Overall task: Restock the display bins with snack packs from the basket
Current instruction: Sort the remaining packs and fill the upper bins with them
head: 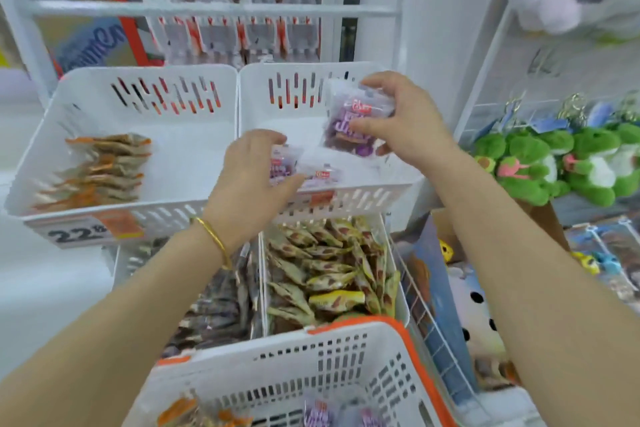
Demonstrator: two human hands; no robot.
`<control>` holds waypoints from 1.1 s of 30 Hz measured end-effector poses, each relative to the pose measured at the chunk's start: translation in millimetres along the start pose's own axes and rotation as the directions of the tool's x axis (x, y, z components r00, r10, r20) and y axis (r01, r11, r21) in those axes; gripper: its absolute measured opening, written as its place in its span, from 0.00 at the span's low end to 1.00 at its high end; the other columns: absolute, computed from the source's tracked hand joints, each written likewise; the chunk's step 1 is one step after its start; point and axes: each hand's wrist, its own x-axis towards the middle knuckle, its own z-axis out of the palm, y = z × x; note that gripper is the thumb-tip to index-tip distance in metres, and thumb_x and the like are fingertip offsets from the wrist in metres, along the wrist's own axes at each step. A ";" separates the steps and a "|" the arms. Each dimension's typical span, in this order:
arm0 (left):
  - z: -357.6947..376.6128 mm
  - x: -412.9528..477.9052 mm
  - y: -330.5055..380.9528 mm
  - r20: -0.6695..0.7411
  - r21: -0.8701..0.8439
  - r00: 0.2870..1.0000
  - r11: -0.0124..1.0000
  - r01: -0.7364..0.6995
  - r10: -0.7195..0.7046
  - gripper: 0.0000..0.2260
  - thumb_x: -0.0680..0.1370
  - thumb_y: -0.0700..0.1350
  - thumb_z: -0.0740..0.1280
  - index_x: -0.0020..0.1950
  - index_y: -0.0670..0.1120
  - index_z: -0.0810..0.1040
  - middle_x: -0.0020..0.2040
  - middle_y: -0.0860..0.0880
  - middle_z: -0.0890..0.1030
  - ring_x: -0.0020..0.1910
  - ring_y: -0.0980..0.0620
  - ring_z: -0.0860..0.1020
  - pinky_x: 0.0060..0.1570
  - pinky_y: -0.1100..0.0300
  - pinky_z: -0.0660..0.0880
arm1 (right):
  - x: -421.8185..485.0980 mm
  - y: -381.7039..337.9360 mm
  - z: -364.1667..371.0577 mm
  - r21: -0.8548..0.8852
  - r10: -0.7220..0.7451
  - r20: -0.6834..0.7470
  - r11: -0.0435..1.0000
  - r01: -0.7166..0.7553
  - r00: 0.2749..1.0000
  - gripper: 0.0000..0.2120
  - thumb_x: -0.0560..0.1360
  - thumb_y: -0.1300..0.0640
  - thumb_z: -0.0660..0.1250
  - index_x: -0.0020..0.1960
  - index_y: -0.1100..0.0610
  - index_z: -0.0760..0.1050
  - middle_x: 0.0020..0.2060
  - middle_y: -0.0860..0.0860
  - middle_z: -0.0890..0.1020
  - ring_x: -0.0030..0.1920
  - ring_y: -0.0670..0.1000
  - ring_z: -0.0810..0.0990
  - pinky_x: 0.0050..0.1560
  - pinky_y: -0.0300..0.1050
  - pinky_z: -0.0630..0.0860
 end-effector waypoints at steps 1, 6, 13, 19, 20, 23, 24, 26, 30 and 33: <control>2.3 4.4 -9.2 0.013 0.115 0.999 0.993 -0.038 0.037 0.23 0.76 0.50 0.68 0.66 0.40 0.71 0.66 0.41 0.71 0.68 0.43 0.65 0.66 0.62 0.56 | 15.9 9.0 7.2 -0.064 -0.007 -0.014 0.998 0.006 1.000 0.23 0.68 0.61 0.74 0.60 0.49 0.72 0.52 0.45 0.74 0.47 0.54 0.79 0.43 0.53 0.80; 20.5 5.2 -36.4 0.121 0.352 0.992 0.933 -0.075 0.034 0.25 0.77 0.59 0.52 0.61 0.42 0.76 0.66 0.40 0.73 0.70 0.38 0.65 0.68 0.39 0.61 | 45.0 51.3 50.6 -0.275 0.135 0.243 0.959 -0.065 0.961 0.21 0.71 0.66 0.70 0.60 0.54 0.71 0.59 0.54 0.74 0.39 0.53 0.78 0.37 0.48 0.80; 24.2 2.0 -33.5 0.141 0.419 0.989 0.903 -0.099 0.043 0.24 0.78 0.57 0.49 0.58 0.46 0.78 0.64 0.44 0.75 0.68 0.42 0.69 0.68 0.41 0.61 | 45.6 48.8 63.4 -0.189 0.363 0.499 0.932 -0.310 0.786 0.19 0.75 0.58 0.61 0.65 0.51 0.63 0.58 0.51 0.70 0.58 0.52 0.72 0.47 0.46 0.76; 18.5 2.3 -30.6 0.150 0.400 0.989 0.913 -0.080 0.021 0.25 0.77 0.58 0.47 0.59 0.46 0.76 0.65 0.43 0.74 0.69 0.41 0.66 0.69 0.41 0.61 | 42.1 39.6 73.3 -0.309 0.361 0.464 0.922 -0.235 0.809 0.22 0.77 0.54 0.57 0.70 0.52 0.58 0.65 0.54 0.69 0.62 0.56 0.71 0.54 0.52 0.72; 15.4 0.4 -29.3 0.144 0.390 0.989 0.917 -0.079 0.023 0.25 0.78 0.58 0.48 0.59 0.45 0.76 0.64 0.42 0.74 0.69 0.41 0.66 0.69 0.41 0.61 | 40.4 38.2 69.8 -0.317 0.368 0.457 0.918 -0.238 0.810 0.23 0.77 0.54 0.57 0.71 0.52 0.57 0.68 0.54 0.68 0.63 0.56 0.70 0.56 0.53 0.72; 2.6 -13.5 -21.4 0.111 0.352 0.992 0.931 -0.096 0.061 0.22 0.78 0.55 0.51 0.57 0.43 0.77 0.63 0.41 0.75 0.68 0.39 0.67 0.68 0.41 0.63 | 28.2 27.0 54.7 -0.340 0.297 0.403 0.927 -0.160 0.866 0.25 0.79 0.57 0.58 0.74 0.55 0.57 0.73 0.54 0.64 0.69 0.55 0.66 0.63 0.48 0.65; -1.6 -22.4 -17.1 0.090 0.335 0.993 0.936 -0.107 0.081 0.21 0.78 0.54 0.52 0.57 0.43 0.77 0.62 0.41 0.75 0.68 0.40 0.67 0.68 0.43 0.64 | 19.3 20.5 48.1 -0.338 0.238 0.356 0.934 -0.113 0.903 0.25 0.79 0.59 0.58 0.74 0.57 0.58 0.72 0.54 0.65 0.70 0.54 0.66 0.65 0.45 0.63; -8.7 -50.1 -6.4 0.063 0.276 0.991 0.952 -0.130 0.117 0.20 0.79 0.53 0.53 0.57 0.43 0.77 0.63 0.42 0.74 0.68 0.42 0.66 0.69 0.48 0.62 | -11.4 5.9 33.9 -0.265 0.123 0.228 0.963 -0.060 0.966 0.22 0.77 0.61 0.59 0.71 0.57 0.64 0.67 0.53 0.71 0.63 0.51 0.71 0.60 0.39 0.66; 2.1 -141.2 5.6 0.203 0.135 0.971 0.978 -0.157 0.128 0.20 0.79 0.53 0.53 0.58 0.43 0.77 0.64 0.44 0.73 0.68 0.47 0.63 0.67 0.60 0.55 | -124.1 -9.5 25.8 0.067 0.103 0.150 0.991 -0.114 0.983 0.15 0.75 0.68 0.60 0.55 0.52 0.72 0.47 0.51 0.78 0.43 0.49 0.77 0.42 0.39 0.75; 23.2 -208.9 3.2 0.442 0.057 0.897 0.998 0.006 -0.030 0.17 0.80 0.51 0.58 0.64 0.44 0.72 0.69 0.47 0.68 0.69 0.51 0.58 0.65 0.67 0.53 | -221.5 25.6 59.1 -0.064 0.298 0.419 0.952 -0.300 0.857 0.14 0.75 0.69 0.59 0.55 0.55 0.75 0.45 0.53 0.81 0.42 0.52 0.81 0.45 0.49 0.78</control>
